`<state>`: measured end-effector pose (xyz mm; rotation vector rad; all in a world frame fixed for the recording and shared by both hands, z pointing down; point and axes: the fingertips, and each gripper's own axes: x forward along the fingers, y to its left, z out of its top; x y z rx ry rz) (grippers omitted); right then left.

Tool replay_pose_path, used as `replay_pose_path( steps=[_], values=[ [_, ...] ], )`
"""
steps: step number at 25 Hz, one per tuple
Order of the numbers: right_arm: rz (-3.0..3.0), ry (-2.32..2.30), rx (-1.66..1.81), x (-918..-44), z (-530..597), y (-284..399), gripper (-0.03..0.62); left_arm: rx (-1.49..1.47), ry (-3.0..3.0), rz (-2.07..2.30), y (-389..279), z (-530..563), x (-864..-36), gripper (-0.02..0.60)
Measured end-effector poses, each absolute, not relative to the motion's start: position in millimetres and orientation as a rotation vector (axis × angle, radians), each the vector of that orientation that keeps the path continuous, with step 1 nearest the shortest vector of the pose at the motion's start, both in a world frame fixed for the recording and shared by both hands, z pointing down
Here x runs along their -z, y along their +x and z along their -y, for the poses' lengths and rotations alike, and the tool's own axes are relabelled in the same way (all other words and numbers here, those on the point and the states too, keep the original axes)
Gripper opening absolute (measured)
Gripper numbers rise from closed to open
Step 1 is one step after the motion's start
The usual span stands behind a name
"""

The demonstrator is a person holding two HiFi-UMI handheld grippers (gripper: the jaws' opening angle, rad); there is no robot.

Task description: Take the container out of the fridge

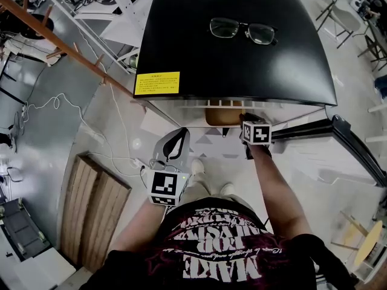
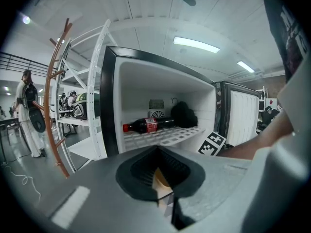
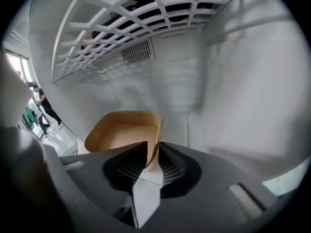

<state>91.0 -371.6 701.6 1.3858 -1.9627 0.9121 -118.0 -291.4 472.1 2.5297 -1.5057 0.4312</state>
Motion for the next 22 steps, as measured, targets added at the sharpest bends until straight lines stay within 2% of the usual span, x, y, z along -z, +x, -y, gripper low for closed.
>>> replay_pose_path(
  steps=[2, 3, 22],
  values=[
    [1.925, 1.397, -0.883, -703, 373, 94, 0.057, -0.437, 2.531, 1.502, -117, 290, -473, 0.002],
    [1.909, 1.401, -0.867, -704, 373, 95, 0.054, -0.44, 2.532, 1.5, -116, 290, -473, 0.001],
    [1.917, 1.492, -1.01, -693, 363, 112, 0.046, -0.515, 2.406, 1.457, -112, 281, -497, 0.002]
  ],
)
